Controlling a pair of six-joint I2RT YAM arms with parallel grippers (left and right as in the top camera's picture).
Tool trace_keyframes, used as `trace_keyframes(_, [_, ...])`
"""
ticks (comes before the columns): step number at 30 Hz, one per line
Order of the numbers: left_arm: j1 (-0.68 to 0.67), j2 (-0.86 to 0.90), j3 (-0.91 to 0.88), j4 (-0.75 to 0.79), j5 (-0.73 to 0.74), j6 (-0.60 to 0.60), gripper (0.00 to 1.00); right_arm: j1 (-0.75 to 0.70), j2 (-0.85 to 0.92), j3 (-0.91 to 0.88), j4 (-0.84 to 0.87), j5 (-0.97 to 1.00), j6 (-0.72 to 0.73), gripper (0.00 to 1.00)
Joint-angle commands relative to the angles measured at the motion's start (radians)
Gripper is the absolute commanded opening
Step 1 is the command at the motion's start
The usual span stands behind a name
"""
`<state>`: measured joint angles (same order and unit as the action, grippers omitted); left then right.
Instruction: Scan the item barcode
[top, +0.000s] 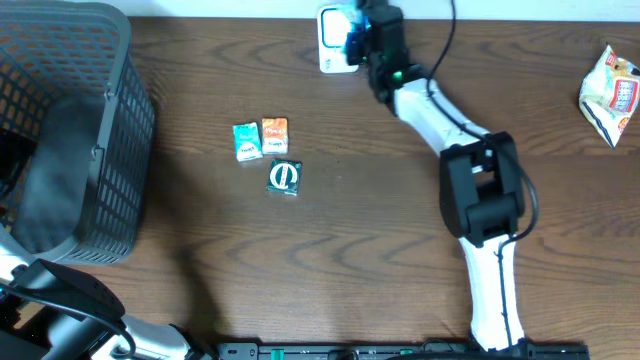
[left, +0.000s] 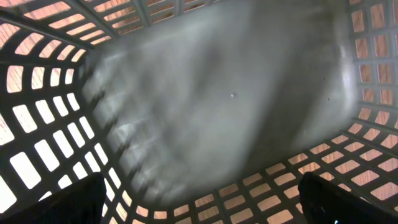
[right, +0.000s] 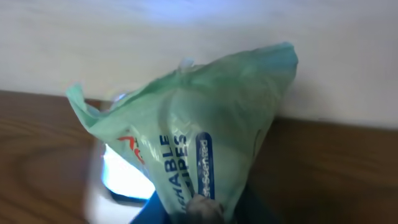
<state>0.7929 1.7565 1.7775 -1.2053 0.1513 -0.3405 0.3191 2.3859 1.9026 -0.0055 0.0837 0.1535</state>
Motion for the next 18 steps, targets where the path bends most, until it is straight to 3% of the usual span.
trace_keyframes(1, [0.003,0.005,-0.002,-0.005,-0.003,-0.005,0.98,-0.087,-0.133,0.006,-0.086,0.115,0.018,0.01])
trace_keyframes(12, [0.003,0.005,-0.002,-0.005,-0.003,-0.005,0.98,-0.475,-0.240,0.006,-0.590,0.229,-0.016,0.11])
trace_keyframes(18, [0.003,0.005,-0.002,-0.005,-0.003,-0.005,0.98,-0.652,-0.231,0.006,-0.758,0.216,-0.029,0.18])
